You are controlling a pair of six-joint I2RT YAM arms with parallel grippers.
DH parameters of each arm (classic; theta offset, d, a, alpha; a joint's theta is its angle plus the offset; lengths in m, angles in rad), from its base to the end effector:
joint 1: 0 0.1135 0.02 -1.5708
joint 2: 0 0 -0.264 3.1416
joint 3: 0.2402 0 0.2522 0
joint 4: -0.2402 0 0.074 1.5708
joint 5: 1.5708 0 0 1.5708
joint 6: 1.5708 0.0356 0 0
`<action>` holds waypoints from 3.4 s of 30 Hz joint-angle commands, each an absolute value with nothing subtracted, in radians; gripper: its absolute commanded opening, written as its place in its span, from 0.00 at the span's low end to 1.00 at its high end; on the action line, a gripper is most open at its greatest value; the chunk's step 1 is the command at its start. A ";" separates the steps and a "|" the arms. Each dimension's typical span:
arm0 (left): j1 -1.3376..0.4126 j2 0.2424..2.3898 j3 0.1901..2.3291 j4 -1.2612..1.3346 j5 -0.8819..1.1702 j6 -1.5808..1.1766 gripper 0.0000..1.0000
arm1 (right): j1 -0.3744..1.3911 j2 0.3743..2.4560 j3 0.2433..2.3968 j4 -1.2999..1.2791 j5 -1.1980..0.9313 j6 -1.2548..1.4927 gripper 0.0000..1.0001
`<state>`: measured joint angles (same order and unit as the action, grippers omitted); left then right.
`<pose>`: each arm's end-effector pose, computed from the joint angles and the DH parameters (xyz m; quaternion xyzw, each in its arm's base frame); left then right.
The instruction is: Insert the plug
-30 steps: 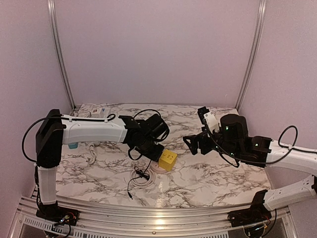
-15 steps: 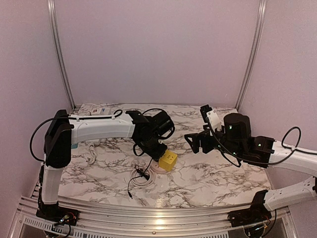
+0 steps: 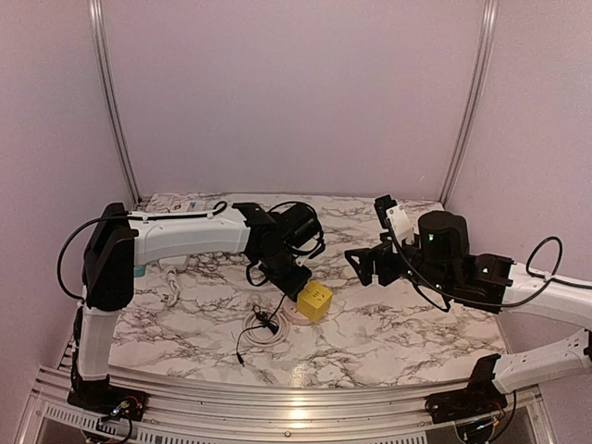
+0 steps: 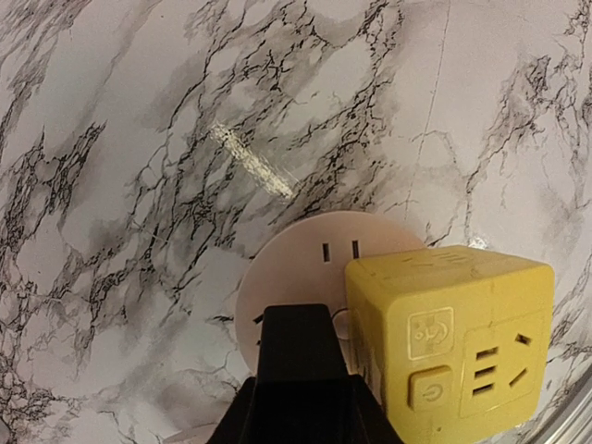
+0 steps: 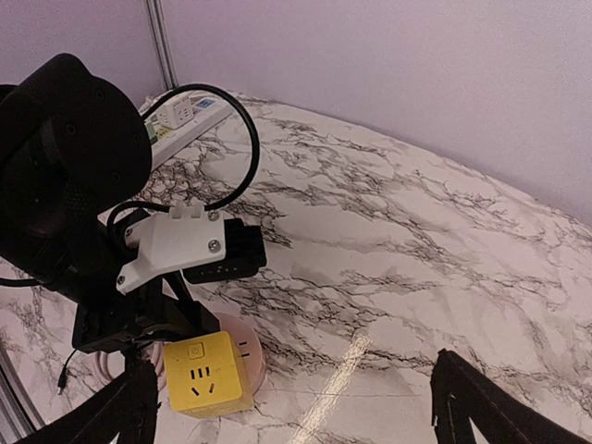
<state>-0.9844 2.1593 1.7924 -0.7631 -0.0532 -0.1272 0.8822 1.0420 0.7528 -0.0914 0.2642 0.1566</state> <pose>0.2580 -0.3850 0.2021 0.4001 0.8896 -0.0933 0.1993 0.1593 0.1789 0.2888 -0.2223 0.7937 0.1811 0.5366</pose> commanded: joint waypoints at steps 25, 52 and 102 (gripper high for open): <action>-0.986 2.139 1.795 -0.863 -0.075 -0.245 0.44 | 0.879 1.043 0.746 -0.092 0.220 0.179 0.99; -0.850 1.861 1.506 -0.490 0.198 -0.338 0.50 | 0.880 1.157 0.706 0.007 0.068 0.143 0.99; -0.763 1.820 1.258 -0.205 0.407 -0.399 0.37 | 0.911 1.543 0.661 0.349 -0.112 -0.152 0.51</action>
